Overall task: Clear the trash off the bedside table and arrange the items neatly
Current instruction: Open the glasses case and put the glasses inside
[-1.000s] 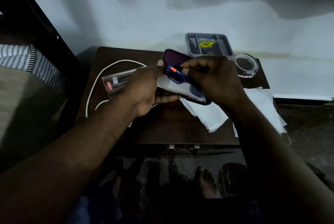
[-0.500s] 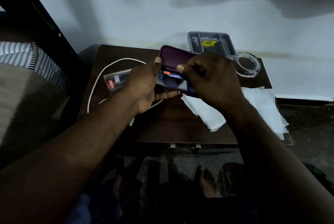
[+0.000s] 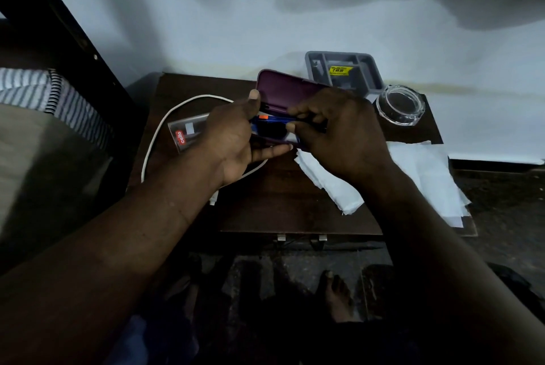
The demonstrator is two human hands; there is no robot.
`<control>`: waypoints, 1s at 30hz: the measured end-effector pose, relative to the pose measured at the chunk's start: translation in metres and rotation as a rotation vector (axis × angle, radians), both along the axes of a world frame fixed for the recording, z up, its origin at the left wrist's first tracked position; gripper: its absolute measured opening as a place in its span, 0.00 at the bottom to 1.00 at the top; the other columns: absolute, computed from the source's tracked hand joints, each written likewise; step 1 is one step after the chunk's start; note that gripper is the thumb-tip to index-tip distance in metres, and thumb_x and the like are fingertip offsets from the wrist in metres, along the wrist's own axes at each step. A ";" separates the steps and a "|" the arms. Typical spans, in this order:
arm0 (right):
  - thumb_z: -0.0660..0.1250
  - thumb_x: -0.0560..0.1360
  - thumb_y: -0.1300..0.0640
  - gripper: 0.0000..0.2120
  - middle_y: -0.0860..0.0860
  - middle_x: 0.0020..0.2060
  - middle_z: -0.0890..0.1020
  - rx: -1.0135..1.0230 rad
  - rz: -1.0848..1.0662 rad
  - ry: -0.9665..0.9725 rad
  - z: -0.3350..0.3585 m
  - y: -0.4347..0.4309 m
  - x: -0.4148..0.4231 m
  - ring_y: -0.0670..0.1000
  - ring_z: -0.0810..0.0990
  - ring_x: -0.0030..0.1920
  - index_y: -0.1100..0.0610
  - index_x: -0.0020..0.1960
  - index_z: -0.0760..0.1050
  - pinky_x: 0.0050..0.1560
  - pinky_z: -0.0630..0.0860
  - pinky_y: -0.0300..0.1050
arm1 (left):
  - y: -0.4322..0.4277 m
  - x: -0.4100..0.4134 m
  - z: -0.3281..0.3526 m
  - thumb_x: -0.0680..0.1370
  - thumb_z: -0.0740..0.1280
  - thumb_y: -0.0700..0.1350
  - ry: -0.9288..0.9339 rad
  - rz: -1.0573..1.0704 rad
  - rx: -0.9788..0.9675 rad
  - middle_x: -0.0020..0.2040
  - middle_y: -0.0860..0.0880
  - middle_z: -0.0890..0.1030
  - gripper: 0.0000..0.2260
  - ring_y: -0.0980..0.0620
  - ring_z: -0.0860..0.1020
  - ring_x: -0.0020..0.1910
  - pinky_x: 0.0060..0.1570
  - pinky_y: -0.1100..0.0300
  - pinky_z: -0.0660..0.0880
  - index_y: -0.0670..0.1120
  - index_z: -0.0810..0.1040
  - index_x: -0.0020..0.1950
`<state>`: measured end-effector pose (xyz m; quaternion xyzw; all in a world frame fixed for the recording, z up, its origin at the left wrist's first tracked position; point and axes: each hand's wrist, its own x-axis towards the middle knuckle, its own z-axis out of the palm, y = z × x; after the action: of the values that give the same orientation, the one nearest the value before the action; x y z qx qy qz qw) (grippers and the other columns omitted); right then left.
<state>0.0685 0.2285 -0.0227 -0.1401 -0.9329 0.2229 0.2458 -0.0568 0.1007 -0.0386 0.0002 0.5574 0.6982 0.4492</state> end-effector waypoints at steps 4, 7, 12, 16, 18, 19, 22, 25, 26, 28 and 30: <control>0.73 0.76 0.53 0.05 0.49 0.42 0.85 -0.026 -0.159 0.137 0.004 0.005 -0.001 0.48 0.82 0.41 0.54 0.47 0.86 0.45 0.78 0.45 | 0.001 -0.006 -0.001 0.84 0.63 0.53 -0.016 0.026 0.019 0.50 0.43 0.87 0.12 0.41 0.87 0.45 0.39 0.48 0.83 0.46 0.81 0.55; 0.72 0.76 0.53 0.05 0.47 0.42 0.84 -0.177 -0.347 0.269 0.005 0.013 0.001 0.44 0.82 0.42 0.54 0.46 0.82 0.45 0.77 0.39 | 0.000 -0.009 -0.001 0.85 0.62 0.52 -0.024 0.041 0.018 0.51 0.43 0.87 0.12 0.42 0.87 0.44 0.39 0.49 0.83 0.46 0.80 0.57; 0.73 0.77 0.49 0.10 0.43 0.42 0.82 -0.488 -0.663 0.239 0.004 0.029 0.004 0.37 0.80 0.42 0.53 0.50 0.76 0.52 0.79 0.42 | 0.000 -0.013 0.002 0.85 0.62 0.52 -0.043 0.097 0.052 0.48 0.44 0.87 0.11 0.44 0.87 0.42 0.37 0.50 0.83 0.46 0.78 0.56; 0.67 0.83 0.45 0.10 0.54 0.54 0.84 -1.143 -0.444 0.066 0.007 0.019 0.002 0.59 0.85 0.59 0.52 0.52 0.78 0.51 0.86 0.60 | 0.000 -0.013 0.003 0.84 0.63 0.52 -0.015 0.084 0.060 0.53 0.42 0.87 0.11 0.44 0.87 0.45 0.40 0.50 0.83 0.46 0.79 0.59; 0.66 0.83 0.46 0.12 0.57 0.61 0.82 -1.215 -0.390 0.050 0.007 0.012 0.000 0.62 0.83 0.63 0.54 0.58 0.78 0.42 0.86 0.54 | 0.000 -0.013 0.004 0.84 0.64 0.52 0.011 0.068 0.066 0.55 0.42 0.86 0.12 0.42 0.87 0.48 0.41 0.49 0.83 0.45 0.78 0.59; 0.67 0.83 0.48 0.13 0.59 0.64 0.81 -1.239 -0.370 0.063 0.007 0.010 -0.002 0.62 0.83 0.63 0.55 0.61 0.77 0.39 0.86 0.51 | 0.000 -0.013 0.005 0.84 0.64 0.53 0.021 0.060 0.066 0.56 0.41 0.86 0.13 0.41 0.87 0.49 0.42 0.49 0.83 0.44 0.78 0.59; 0.66 0.84 0.54 0.15 0.59 0.60 0.82 -1.298 -0.339 0.095 0.007 0.010 -0.005 0.58 0.87 0.53 0.61 0.67 0.74 0.37 0.85 0.49 | -0.001 -0.012 0.005 0.83 0.64 0.54 0.029 0.047 0.059 0.57 0.41 0.86 0.16 0.41 0.87 0.51 0.43 0.49 0.83 0.44 0.77 0.63; 0.66 0.84 0.55 0.15 0.55 0.55 0.83 -1.331 -0.315 0.121 0.009 0.011 -0.005 0.54 0.87 0.45 0.61 0.68 0.73 0.37 0.86 0.49 | -0.003 -0.013 0.006 0.83 0.61 0.60 0.018 0.034 0.063 0.56 0.42 0.86 0.22 0.42 0.87 0.51 0.44 0.49 0.83 0.44 0.79 0.64; 0.67 0.84 0.54 0.13 0.55 0.55 0.84 -1.324 -0.302 0.132 0.009 0.011 -0.005 0.55 0.88 0.47 0.59 0.65 0.75 0.38 0.85 0.50 | -0.004 -0.014 0.006 0.82 0.59 0.63 0.016 0.024 0.065 0.56 0.42 0.86 0.25 0.42 0.86 0.52 0.45 0.49 0.83 0.45 0.79 0.64; 0.65 0.84 0.46 0.14 0.56 0.57 0.85 -1.314 -0.280 0.150 0.008 0.011 -0.004 0.56 0.88 0.48 0.55 0.63 0.78 0.40 0.85 0.51 | -0.004 -0.017 0.006 0.81 0.54 0.69 0.003 0.014 0.078 0.56 0.43 0.86 0.31 0.43 0.86 0.53 0.46 0.48 0.83 0.46 0.80 0.64; 0.61 0.83 0.39 0.22 0.57 0.59 0.85 -1.351 -0.270 0.156 0.007 0.012 -0.005 0.57 0.89 0.49 0.54 0.66 0.78 0.43 0.85 0.53 | -0.005 -0.019 0.006 0.80 0.50 0.71 -0.020 0.012 0.096 0.56 0.43 0.86 0.35 0.42 0.86 0.54 0.47 0.47 0.83 0.46 0.80 0.65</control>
<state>0.0632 0.2406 -0.0155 -0.3611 -0.5435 0.7318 0.1966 -0.0757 0.0956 -0.0330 0.0115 0.5188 0.7268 0.4500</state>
